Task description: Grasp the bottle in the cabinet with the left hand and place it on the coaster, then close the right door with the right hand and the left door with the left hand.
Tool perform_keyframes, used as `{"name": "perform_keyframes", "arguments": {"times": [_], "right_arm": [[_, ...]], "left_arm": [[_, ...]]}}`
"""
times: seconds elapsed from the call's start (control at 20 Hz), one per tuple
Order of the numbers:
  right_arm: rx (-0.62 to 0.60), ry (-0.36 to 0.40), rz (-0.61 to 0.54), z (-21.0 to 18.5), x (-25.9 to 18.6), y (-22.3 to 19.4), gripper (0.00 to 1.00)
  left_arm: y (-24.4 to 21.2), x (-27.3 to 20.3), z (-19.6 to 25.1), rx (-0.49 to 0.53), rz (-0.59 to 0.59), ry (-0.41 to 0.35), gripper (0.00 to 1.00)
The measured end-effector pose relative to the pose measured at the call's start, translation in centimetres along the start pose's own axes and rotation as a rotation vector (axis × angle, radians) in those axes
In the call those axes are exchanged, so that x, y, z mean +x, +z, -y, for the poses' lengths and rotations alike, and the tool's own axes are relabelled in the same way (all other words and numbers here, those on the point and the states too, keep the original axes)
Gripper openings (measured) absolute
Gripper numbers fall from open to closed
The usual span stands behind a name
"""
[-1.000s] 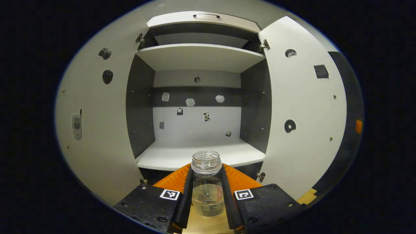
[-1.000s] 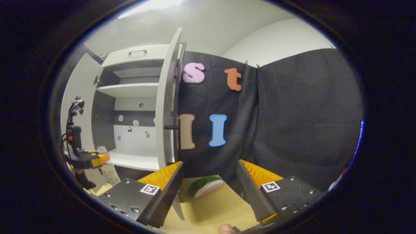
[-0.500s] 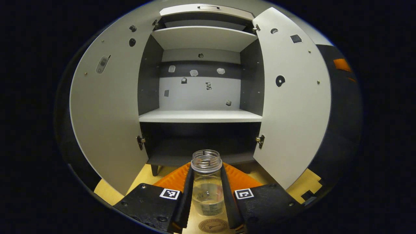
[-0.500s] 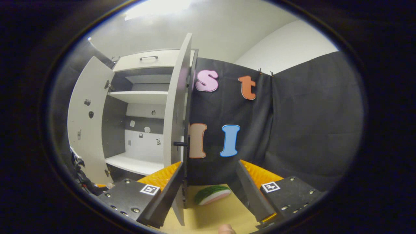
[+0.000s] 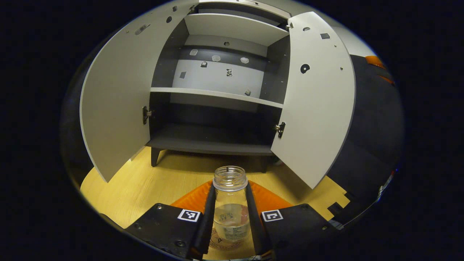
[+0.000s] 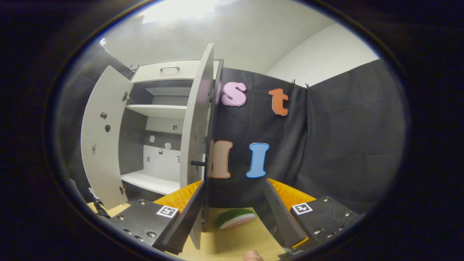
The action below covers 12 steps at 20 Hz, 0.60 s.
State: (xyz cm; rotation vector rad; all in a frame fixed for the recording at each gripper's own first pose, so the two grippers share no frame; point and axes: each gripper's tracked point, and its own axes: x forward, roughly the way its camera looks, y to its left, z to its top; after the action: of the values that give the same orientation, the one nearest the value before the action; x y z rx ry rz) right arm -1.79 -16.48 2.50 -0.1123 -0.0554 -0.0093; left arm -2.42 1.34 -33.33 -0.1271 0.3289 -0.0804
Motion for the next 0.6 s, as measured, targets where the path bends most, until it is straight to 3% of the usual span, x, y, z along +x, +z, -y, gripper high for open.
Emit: {"name": "perform_keyframes", "arguments": {"times": [0.2,0.6], "right_arm": [[-0.020,0.011,0.006,-0.1,-0.2,0.2,0.98],[-0.036,0.004,-0.001,0.0,-0.2,-0.1,0.98]], "left_arm": [[-1.6,0.1,-2.0,0.025,-0.004,0.044,0.48],[-2.4,0.7,-1.4,0.045,0.000,0.062,0.50]]}}
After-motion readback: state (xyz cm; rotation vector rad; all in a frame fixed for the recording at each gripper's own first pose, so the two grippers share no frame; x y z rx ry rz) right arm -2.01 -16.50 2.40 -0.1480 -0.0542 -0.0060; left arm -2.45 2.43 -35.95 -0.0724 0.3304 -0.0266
